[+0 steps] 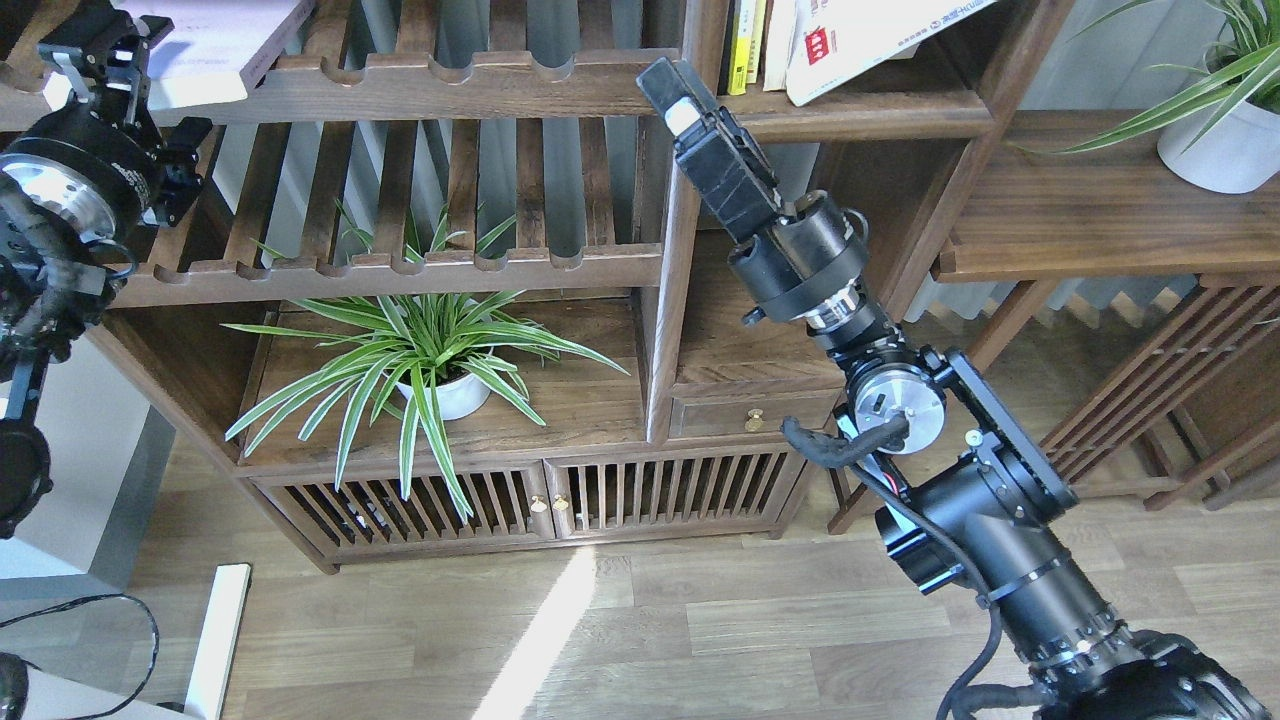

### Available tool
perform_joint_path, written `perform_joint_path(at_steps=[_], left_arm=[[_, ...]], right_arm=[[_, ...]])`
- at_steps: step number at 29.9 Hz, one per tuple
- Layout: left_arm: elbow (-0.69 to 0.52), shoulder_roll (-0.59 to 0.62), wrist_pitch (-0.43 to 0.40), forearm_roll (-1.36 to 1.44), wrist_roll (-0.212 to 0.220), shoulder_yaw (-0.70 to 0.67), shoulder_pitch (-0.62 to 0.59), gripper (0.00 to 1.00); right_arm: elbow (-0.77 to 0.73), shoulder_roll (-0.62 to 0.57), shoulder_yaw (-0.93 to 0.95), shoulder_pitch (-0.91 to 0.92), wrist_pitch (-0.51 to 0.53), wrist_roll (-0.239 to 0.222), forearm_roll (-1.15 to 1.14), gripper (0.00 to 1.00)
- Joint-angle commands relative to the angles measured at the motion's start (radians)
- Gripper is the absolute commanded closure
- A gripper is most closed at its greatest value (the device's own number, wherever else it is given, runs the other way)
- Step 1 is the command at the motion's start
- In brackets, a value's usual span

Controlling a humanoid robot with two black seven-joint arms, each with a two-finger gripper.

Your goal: Organize books on shelf

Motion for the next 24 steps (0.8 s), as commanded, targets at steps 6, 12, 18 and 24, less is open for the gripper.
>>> perform_joint_path(at_steps=[6,12,18,24], left_arm=[[0.017,0.001,0.008,0.000,-0.006,-0.004,-0.015,0.14],[0.023,0.001,0.007,0.000,-0.001,-0.004,-0.023,0.20],[0.023,-0.004,0.007,0.000,-0.004,-0.003,-0.026,0.31],[0.023,-0.004,0.007,0.000,-0.004,-0.003,-0.026,0.39]], right_arm=[[0.000,0.000,-0.014,-0.008,0.000,0.000,0.000,0.08],[0.000,0.000,-0.014,-0.008,0.000,0.000,0.000,0.08],[0.000,0.000,-0.014,-0.008,0.000,0.000,0.000,0.08],[0.000,0.000,-0.014,-0.006,0.000,0.000,0.000,0.08]])
